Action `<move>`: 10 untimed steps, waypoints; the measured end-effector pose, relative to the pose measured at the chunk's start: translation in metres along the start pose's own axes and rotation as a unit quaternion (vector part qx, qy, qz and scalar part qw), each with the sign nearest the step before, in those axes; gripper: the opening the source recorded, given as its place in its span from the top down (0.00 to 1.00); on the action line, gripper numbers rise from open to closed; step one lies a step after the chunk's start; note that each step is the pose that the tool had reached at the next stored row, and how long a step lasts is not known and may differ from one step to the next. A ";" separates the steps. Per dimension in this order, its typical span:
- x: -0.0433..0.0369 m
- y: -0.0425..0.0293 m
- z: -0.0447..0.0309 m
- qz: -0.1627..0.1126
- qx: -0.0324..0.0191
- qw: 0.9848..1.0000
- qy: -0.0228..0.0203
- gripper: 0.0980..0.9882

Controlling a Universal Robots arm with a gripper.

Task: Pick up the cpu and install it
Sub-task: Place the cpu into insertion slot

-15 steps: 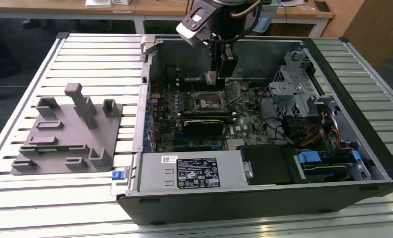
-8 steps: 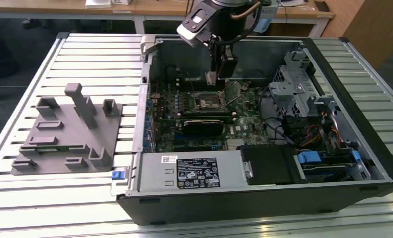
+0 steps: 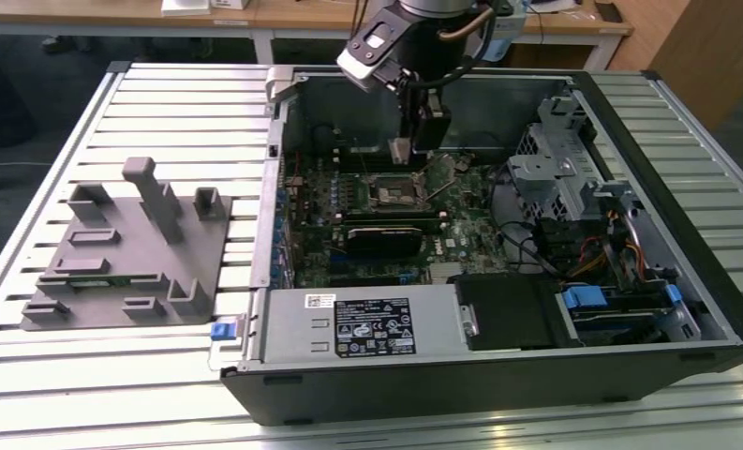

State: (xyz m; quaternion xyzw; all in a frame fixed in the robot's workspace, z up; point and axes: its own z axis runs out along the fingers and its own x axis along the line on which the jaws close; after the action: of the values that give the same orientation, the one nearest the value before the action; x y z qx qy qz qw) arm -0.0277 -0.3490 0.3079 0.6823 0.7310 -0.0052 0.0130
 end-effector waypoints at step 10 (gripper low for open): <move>0.0001 0.0023 0.0042 0.000 0.000 1.000 0.000 0.50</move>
State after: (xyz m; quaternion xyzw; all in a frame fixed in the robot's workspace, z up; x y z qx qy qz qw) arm -0.0253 -0.3488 0.3037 0.6822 0.7310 -0.0054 0.0132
